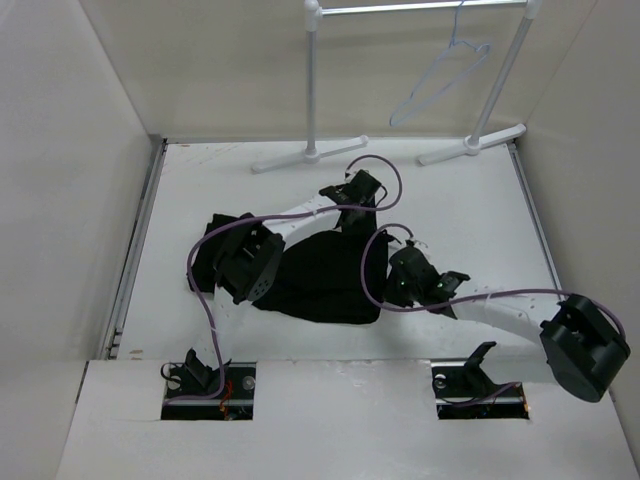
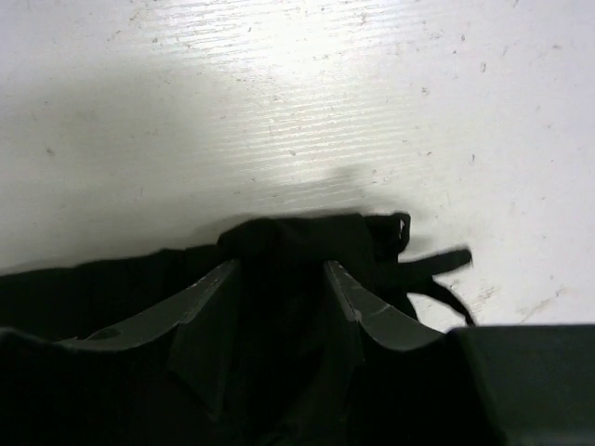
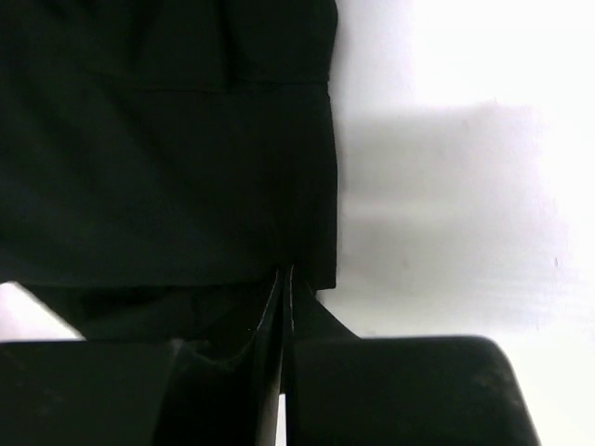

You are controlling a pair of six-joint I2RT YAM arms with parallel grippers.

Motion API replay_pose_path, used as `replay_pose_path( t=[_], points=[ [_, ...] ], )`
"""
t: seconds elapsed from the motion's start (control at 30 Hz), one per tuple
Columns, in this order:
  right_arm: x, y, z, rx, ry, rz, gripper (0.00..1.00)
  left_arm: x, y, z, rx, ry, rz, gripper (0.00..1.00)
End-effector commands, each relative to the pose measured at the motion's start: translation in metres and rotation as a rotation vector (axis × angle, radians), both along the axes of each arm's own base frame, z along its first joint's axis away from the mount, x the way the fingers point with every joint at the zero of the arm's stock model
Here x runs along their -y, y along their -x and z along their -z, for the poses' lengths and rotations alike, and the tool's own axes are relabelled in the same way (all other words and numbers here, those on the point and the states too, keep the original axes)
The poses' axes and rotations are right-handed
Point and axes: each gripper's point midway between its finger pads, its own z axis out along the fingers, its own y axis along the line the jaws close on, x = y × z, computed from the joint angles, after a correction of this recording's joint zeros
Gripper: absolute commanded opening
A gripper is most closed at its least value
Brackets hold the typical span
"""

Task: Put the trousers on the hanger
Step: Fold the trousers at the center of the board.

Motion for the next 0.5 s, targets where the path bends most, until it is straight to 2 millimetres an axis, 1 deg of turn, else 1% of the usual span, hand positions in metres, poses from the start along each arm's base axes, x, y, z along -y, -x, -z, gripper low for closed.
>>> replay_pose_path(
  t=[0.0,0.03,0.1,0.13,0.17,0.2,0.23,0.27,0.3,0.37,0.47],
  points=[
    [0.007,0.019,0.018,-0.076,0.036,0.026,0.12,-0.004,-0.004,-0.008,0.024,0.014,-0.035,0.40],
    [0.007,0.019,0.017,-0.071,0.037,0.025,0.18,-0.006,-0.003,-0.013,0.029,0.021,-0.041,0.41],
    [0.008,0.017,0.005,-0.042,0.030,0.019,0.39,-0.010,-0.002,-0.030,0.049,0.047,-0.050,0.44],
    [0.008,0.016,-0.004,-0.020,0.023,0.008,0.47,-0.013,-0.002,-0.042,0.068,0.063,-0.054,0.45],
    [0.008,0.016,-0.016,0.001,0.013,-0.003,0.54,-0.016,-0.002,-0.054,0.088,0.082,-0.061,0.46],
    [0.009,0.017,-0.027,0.017,0.002,-0.012,0.58,-0.020,-0.003,-0.068,0.111,0.103,-0.067,0.46],
    [0.009,0.018,-0.038,0.031,-0.007,-0.023,0.59,-0.025,-0.004,-0.082,0.134,0.123,-0.078,0.47],
    [0.009,0.018,-0.048,0.048,-0.016,-0.035,0.59,-0.031,-0.003,-0.095,0.153,0.141,-0.086,0.48],
    [0.008,0.018,-0.058,0.065,-0.027,-0.047,0.56,-0.037,-0.003,-0.105,0.168,0.155,-0.096,0.48],
    [-0.001,0.016,-0.077,0.085,-0.068,-0.082,0.43,-0.051,0.002,-0.122,0.191,0.180,-0.114,0.49],
    [-0.031,0.005,-0.098,0.116,-0.160,-0.145,0.19,-0.070,0.014,-0.131,0.198,0.212,-0.149,0.50]
  ],
)
